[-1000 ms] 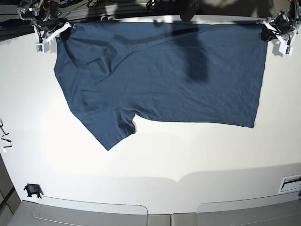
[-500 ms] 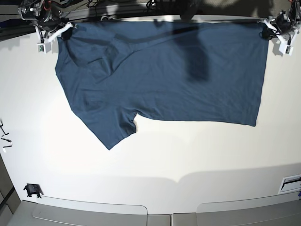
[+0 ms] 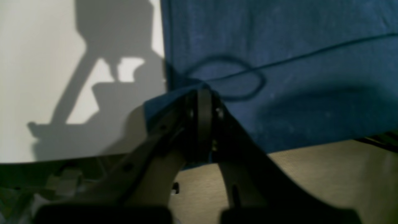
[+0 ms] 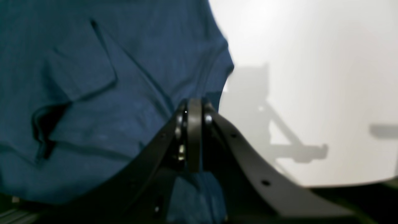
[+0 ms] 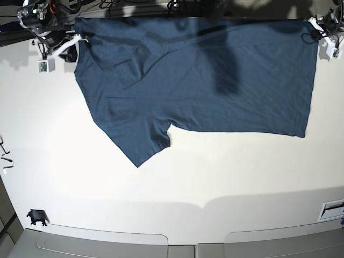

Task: Fold the T-shirt properly
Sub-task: 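Release the shirt with the right gripper and lift it away, then lower the right gripper to the shirt's side edge below the sleeve and grasp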

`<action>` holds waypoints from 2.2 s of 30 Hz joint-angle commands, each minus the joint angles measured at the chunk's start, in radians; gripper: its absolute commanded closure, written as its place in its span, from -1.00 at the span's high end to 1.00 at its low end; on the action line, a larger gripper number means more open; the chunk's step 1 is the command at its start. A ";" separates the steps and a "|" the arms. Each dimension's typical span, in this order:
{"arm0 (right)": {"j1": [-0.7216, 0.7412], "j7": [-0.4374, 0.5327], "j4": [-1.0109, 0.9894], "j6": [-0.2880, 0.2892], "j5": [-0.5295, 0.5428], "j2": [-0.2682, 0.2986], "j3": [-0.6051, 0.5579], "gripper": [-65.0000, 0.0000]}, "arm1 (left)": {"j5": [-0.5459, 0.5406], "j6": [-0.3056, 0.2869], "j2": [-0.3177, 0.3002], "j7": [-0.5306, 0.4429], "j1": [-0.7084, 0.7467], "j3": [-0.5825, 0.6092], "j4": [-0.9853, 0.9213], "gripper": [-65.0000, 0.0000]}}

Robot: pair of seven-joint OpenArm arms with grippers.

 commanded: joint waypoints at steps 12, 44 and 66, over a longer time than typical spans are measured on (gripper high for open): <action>0.179 0.021 0.069 -0.025 0.007 0.014 0.005 -1.00 | 0.002 0.003 -0.019 -0.049 -0.016 -0.014 0.076 -0.44; 0.764 -0.026 -0.893 0.175 0.220 0.225 -0.045 -0.04 | 0.031 0.003 -0.019 -0.119 -0.116 -0.014 0.076 -0.44; 0.898 -0.092 -1.243 0.175 0.220 0.206 -0.416 -0.06 | 0.031 0.003 -0.019 -0.119 -0.115 -0.014 0.076 -0.44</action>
